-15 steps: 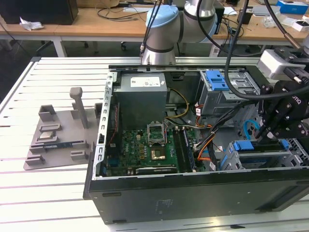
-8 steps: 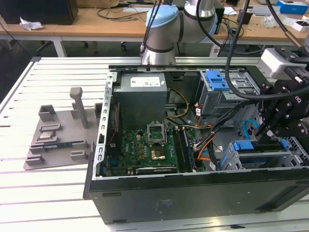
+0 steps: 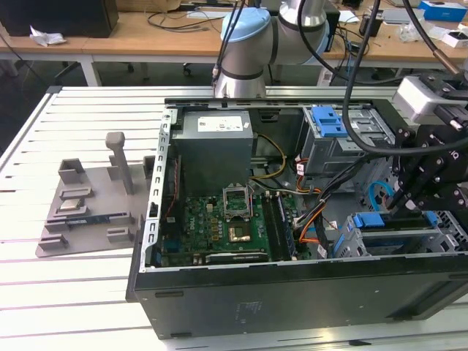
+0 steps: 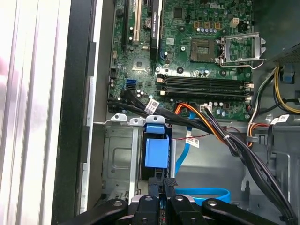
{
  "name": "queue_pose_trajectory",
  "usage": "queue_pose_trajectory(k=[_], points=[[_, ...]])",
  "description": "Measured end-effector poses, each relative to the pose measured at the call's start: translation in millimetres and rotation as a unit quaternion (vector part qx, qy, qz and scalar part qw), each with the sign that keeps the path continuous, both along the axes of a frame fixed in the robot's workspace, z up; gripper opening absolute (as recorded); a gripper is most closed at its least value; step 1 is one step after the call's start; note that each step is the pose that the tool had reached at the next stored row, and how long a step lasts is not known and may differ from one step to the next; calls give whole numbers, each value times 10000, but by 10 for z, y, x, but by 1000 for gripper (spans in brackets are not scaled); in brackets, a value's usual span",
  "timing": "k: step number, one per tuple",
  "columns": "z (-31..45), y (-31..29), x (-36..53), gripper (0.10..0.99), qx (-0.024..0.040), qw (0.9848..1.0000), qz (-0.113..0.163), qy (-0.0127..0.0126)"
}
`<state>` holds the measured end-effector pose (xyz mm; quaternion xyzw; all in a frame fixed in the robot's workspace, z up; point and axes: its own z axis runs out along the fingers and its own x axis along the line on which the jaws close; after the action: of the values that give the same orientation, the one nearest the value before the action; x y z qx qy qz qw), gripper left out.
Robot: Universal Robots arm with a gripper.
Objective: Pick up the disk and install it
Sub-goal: 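Insert the second disk wire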
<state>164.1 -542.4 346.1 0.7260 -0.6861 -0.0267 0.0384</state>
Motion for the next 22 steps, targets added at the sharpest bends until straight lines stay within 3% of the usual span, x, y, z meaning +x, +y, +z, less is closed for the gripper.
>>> queue_pose_trajectory(k=[8,18,19,20,22], points=[[-41,3,11,161,55,9999,109,0],[-66,-8,10,173,55,9999,108,0],[-61,-8,10,235,52,9999,108,0],[-39,-8,10,235,53,9999,108,1],[90,-5,10,235,51,9999,108,0]])
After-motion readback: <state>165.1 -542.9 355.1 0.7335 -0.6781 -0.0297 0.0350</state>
